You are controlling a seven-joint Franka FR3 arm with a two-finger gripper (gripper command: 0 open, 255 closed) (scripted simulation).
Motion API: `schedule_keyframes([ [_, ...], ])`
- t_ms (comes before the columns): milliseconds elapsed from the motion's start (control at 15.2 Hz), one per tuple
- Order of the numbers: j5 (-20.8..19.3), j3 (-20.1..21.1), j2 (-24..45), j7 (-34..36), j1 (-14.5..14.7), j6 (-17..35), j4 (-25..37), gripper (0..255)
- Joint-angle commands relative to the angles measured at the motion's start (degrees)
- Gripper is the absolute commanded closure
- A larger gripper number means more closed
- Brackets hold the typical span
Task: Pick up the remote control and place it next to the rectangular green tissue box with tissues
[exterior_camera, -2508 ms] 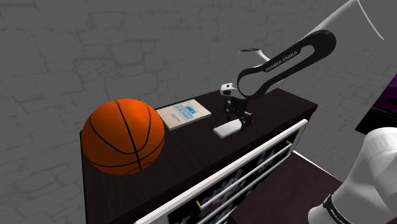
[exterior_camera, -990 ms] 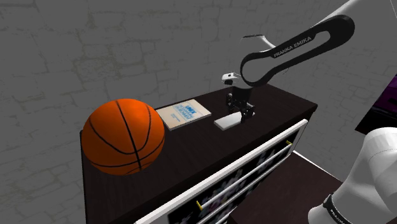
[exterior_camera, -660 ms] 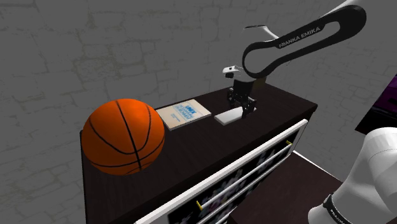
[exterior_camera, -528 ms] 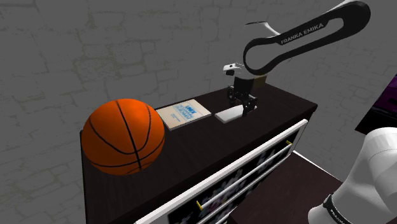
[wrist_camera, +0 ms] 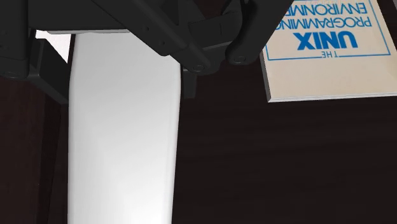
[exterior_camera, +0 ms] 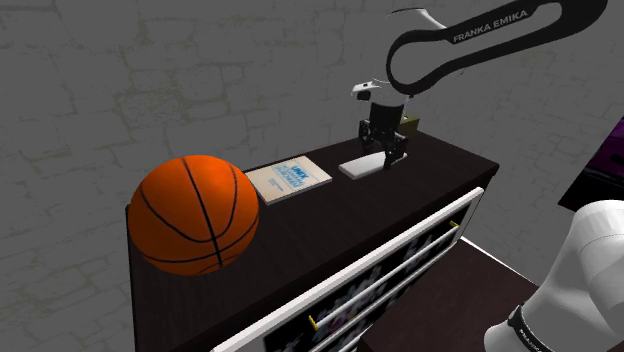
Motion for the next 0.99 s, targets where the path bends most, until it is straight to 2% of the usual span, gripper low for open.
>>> schedule_keyframes([
  [0, 0.0, 0.1, -0.5, 0.1, 0.0, -1.7, 1.2, 255],
  [924, 0.0, 0.9, -2.2, 0.3, 0.2, -12.6, 10.4, 255],
])
